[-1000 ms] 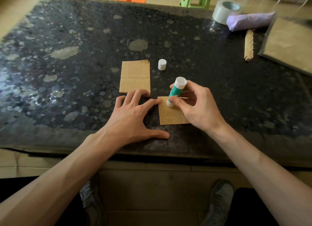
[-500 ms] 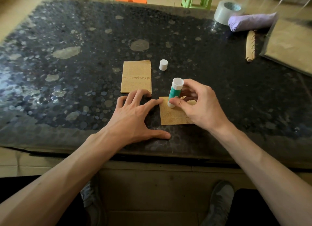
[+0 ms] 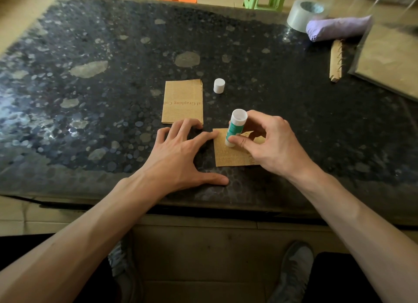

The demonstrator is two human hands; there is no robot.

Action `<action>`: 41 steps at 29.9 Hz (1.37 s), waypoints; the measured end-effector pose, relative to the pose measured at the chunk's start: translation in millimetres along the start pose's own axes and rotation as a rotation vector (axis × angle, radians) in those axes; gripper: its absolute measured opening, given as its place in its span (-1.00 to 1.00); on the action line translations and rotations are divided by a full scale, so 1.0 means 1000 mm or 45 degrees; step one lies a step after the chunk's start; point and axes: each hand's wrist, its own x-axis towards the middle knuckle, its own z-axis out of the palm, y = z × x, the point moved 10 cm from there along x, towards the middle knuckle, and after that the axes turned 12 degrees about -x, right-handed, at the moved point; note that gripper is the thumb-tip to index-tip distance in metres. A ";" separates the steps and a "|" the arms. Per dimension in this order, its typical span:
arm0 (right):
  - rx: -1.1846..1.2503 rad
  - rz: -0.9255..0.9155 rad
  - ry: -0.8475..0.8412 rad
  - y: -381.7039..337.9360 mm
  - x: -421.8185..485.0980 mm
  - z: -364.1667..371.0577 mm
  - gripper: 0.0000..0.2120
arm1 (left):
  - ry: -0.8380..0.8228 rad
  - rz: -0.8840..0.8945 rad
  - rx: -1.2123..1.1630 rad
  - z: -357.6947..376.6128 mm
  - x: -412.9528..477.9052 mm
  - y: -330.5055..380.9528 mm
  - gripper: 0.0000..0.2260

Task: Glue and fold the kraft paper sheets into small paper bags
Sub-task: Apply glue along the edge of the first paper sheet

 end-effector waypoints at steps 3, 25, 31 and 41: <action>-0.003 0.004 0.020 0.000 -0.003 -0.002 -0.69 | -0.003 0.002 -0.003 0.000 0.000 0.000 0.05; 0.122 -0.039 -0.096 -0.006 -0.018 0.000 -0.69 | 0.020 0.008 0.002 -0.001 -0.001 0.000 0.03; 0.130 -0.052 -0.126 -0.007 -0.022 0.001 -0.71 | 0.016 0.008 -0.003 -0.002 -0.001 0.001 0.04; 0.171 -0.078 -0.190 -0.009 -0.024 0.002 -0.70 | 0.025 0.014 0.005 -0.001 -0.001 0.001 0.04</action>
